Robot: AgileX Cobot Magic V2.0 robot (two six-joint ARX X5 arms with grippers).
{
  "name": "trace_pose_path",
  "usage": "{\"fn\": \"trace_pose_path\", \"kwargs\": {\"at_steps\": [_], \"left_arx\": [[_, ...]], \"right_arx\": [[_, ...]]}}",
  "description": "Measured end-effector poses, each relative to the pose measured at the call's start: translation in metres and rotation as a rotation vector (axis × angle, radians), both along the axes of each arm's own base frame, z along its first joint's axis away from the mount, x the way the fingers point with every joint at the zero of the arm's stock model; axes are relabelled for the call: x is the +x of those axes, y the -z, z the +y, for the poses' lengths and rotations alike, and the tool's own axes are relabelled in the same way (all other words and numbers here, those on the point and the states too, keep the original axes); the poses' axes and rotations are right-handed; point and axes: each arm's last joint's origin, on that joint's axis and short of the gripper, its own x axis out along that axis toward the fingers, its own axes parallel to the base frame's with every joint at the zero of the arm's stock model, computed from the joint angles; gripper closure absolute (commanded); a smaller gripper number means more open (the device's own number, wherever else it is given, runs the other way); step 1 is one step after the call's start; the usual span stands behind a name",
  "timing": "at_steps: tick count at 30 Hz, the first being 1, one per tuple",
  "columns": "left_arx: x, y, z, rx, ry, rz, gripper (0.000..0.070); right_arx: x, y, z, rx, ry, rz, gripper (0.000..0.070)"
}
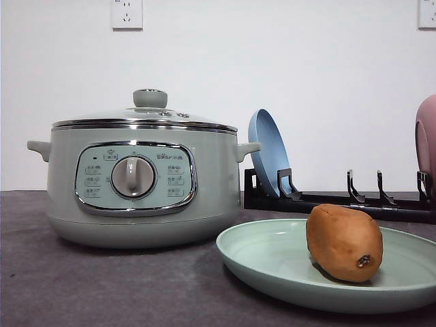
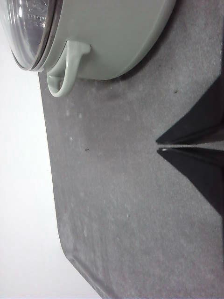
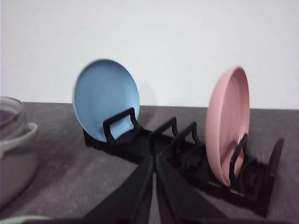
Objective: Transfer potato from steamer to green plate
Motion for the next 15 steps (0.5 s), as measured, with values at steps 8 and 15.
{"fn": "trace_pose_path", "kwargs": {"at_steps": [8,15], "left_arx": [[0.0,0.0,0.0,0.0,0.0,0.0,0.0699],[0.0,0.0,0.0,0.0,0.0,0.0,0.0699]], "right_arx": [[-0.001,0.025,0.0,0.0,-0.001,0.018,0.0699],[-0.002,0.035,0.0,0.002,0.012,0.109,0.0699]]}}
